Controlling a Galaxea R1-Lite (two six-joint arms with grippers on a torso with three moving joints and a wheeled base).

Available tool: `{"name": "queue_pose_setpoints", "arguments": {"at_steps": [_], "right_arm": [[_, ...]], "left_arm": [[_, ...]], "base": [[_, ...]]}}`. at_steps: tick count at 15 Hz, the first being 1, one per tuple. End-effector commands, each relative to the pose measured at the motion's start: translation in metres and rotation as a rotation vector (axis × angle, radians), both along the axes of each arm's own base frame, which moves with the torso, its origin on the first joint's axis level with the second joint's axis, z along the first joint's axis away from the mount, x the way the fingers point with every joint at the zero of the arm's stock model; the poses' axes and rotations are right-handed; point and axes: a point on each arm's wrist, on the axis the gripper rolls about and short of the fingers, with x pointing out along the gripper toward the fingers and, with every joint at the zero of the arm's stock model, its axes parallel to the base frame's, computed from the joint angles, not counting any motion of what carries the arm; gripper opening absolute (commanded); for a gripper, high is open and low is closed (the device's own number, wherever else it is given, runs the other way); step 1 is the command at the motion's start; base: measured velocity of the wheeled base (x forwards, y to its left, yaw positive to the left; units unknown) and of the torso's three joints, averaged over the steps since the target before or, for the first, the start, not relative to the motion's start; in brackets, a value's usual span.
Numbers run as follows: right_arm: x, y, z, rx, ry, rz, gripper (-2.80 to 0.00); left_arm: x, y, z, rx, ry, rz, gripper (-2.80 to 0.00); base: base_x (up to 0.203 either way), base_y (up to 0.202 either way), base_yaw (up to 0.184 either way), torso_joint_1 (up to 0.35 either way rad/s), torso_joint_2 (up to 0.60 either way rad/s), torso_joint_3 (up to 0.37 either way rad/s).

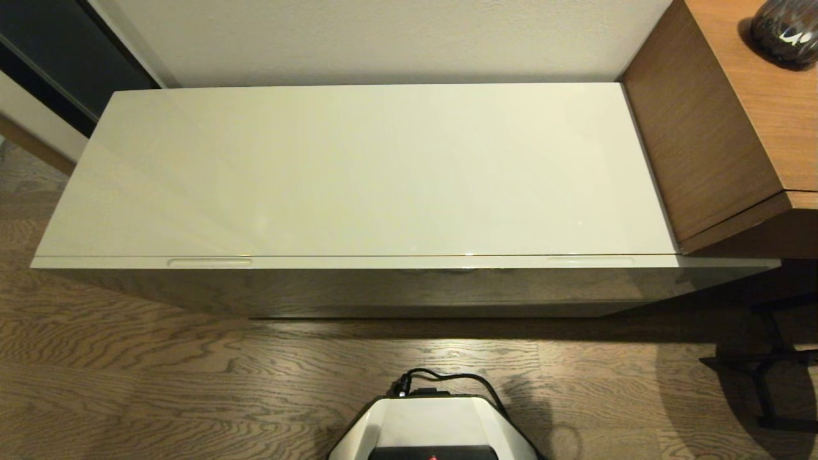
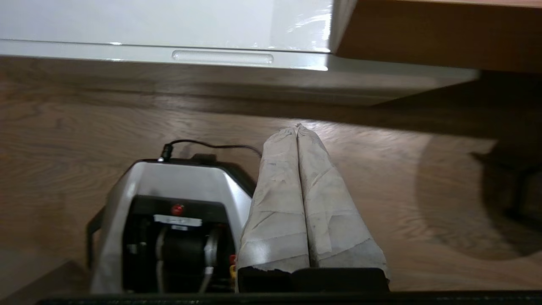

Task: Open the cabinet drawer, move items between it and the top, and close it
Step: Open the drawer

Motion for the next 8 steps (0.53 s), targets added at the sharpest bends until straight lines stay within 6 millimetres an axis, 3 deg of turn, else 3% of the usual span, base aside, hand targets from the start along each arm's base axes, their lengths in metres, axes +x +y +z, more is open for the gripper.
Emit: {"name": "queue_pose_setpoints", "arguments": {"at_steps": [1, 3, 6, 8], "right_arm": [[0.059, 0.005, -0.015, 0.057, 0.148, -0.002, -2.8], [0.085, 0.022, -0.018, 0.165, 0.162, -0.029, -2.8], [0.104, 0.049, -0.027, 0.189, 0.208, 0.02, -2.8], [0.112, 0.056, -0.024, 0.206, 0.192, 0.034, -2.8]], "left_arm": [[0.0, 0.0, 0.0, 0.0, 0.002, 0.001, -2.8], [0.0, 0.0, 0.0, 0.0, 0.002, 0.001, -2.8], [0.0, 0.0, 0.0, 0.0, 0.002, 0.001, -2.8], [0.0, 0.0, 0.0, 0.0, 0.002, 0.001, -2.8]], "base": [[0.0, 0.0, 0.0, 0.0, 0.0, 0.0], [0.0, 0.0, 0.0, 0.0, 0.0, 0.0], [0.0, 0.0, 0.0, 0.0, 0.0, 0.0], [0.0, 0.0, 0.0, 0.0, 0.0, 0.0]]}}
